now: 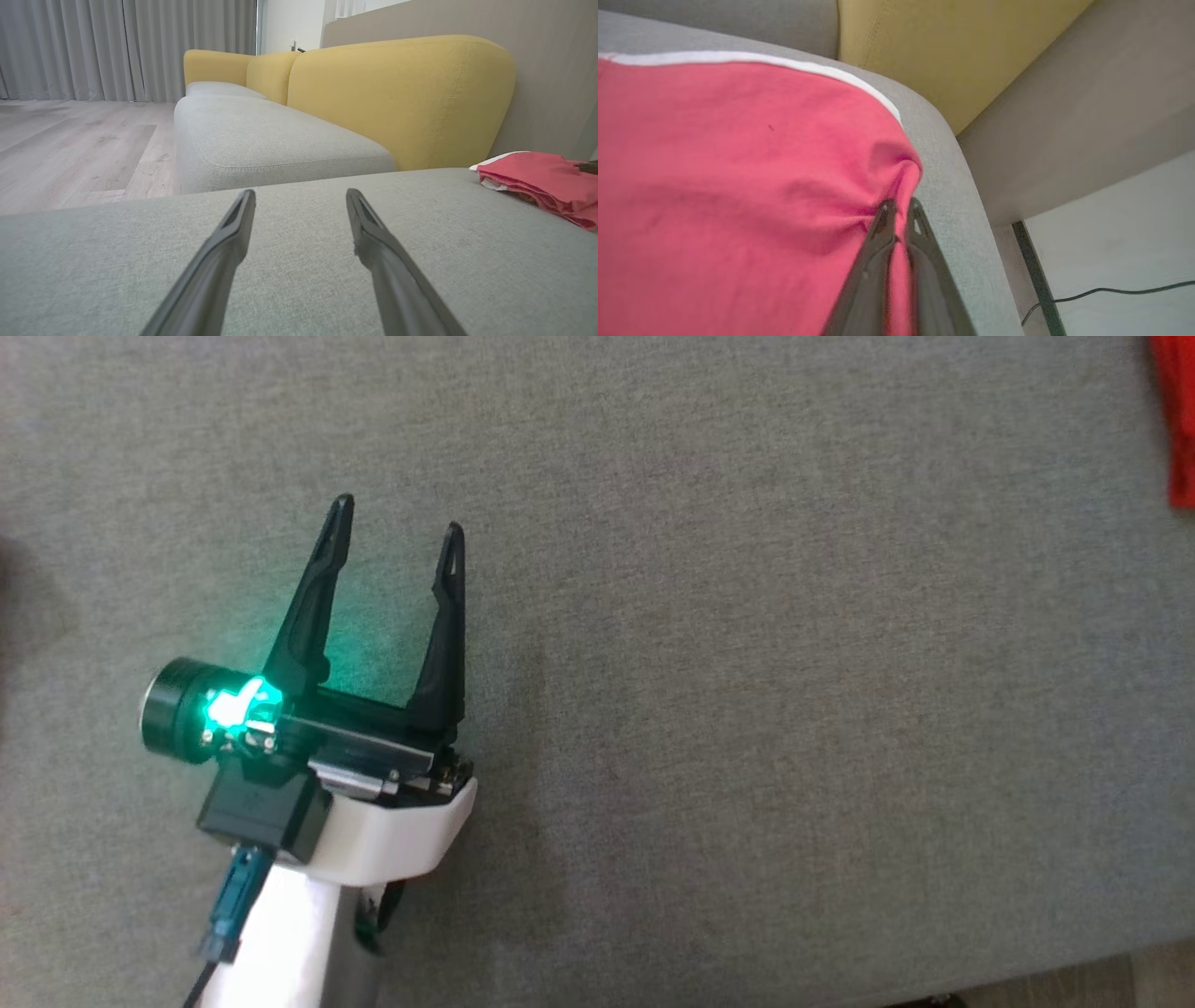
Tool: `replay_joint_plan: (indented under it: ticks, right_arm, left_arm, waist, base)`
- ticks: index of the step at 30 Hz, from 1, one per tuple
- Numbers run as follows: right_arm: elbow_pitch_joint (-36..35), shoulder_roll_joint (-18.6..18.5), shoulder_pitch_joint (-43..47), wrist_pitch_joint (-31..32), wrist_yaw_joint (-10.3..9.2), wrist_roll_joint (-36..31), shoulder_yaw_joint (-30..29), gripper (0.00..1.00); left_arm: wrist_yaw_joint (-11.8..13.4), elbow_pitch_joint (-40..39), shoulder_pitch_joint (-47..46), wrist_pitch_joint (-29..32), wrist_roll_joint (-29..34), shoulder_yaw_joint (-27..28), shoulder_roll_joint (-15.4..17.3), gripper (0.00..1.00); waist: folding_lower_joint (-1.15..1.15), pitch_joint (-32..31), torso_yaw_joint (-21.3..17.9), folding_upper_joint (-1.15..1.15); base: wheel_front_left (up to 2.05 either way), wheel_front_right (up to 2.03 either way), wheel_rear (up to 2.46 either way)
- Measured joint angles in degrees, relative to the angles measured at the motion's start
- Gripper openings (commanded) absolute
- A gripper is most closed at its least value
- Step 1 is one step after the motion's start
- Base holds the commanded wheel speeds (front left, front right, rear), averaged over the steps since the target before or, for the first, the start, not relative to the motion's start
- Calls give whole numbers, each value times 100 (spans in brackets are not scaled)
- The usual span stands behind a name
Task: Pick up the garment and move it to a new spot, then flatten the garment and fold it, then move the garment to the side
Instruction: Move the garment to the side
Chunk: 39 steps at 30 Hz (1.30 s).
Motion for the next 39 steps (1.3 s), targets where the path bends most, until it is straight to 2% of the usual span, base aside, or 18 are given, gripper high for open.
replay_joint_plan:
  ticks: [1,2,3,4,7,10,13,16,19,23,26,29,34,39]
  right_arm:
    - [-56,0,1,-10,0,-213,-48,0]
    - [-103,16,0,-52,0,-360,-181,19]
    - [-155,30,1,-81,0,-502,-333,100]
    - [-292,86,1,-127,0,-838,-634,100]
    - [-560,368,36,-328,0,-1207,-1003,100]
    - [-733,915,220,-566,0,-1318,-1225,100]
    - [-754,1547,629,-817,0,-1146,-1146,100]
    - [-745,2082,1129,-1202,0,-815,-627,100]
    - [-703,2471,1614,-1635,0,-234,245,100]
    - [-648,2795,2334,-1946,0,528,1205,100]
    - [-760,2925,2858,-2025,0,700,1641,100]
    - [-1266,3076,3354,-2028,0,549,1386,100]
    - [-2274,3309,4299,-2030,0,-431,733,100]
    - [-2972,3472,5037,-2037,0,-690,403,100]
  left_arm:
    - [-11,3,-18,0,0,2,0,100]
    - [-11,4,-30,0,0,5,-1,100]
    - [-10,13,-45,0,-5,8,-1,100]
    - [12,29,-55,0,-9,11,-3,100]
    - [81,86,-49,-1,-101,8,-5,100]
    - [157,192,-24,-2,-205,16,-8,100]
    - [315,461,156,-3,-432,85,-8,100]
    - [486,769,452,-2,-894,225,-8,100]
    - [555,1003,663,1,-1381,488,-5,100]
    - [595,1210,905,2,-1473,713,-4,100]
    - [687,1182,1177,1,-1173,826,-2,100]
    - [720,1329,1506,2,-1177,816,-4,100]
    - [894,1311,2068,2,-1081,849,0,100]
    - [932,1139,2383,2,-910,857,1,100]
  waist:
    - [0,45,0,0]
    - [0,75,4,0]
    - [0,83,18,0]
    - [-1,42,47,0]
    - [-2,-97,93,0]
    - [-2,-315,146,0]
    - [-2,-607,201,0]
    - [-2,-950,251,0]
    - [-3,-1332,302,0]
    - [-4,-1871,379,1]
    - [-4,-2269,440,0]
    - [-4,-2665,502,1]
    - [-4,-3275,603,1]
    - [-3,-3683,698,1]
  base:
    - [0,0,0]
    - [0,0,0]
    - [0,0,0]
    - [0,0,0]
    - [0,0,0]
    - [0,0,0]
    - [0,0,0]
    - [0,0,0]
    - [0,0,0]
    - [0,0,0]
    - [0,0,0]
    - [0,0,0]
    - [0,0,0]
    - [0,0,0]
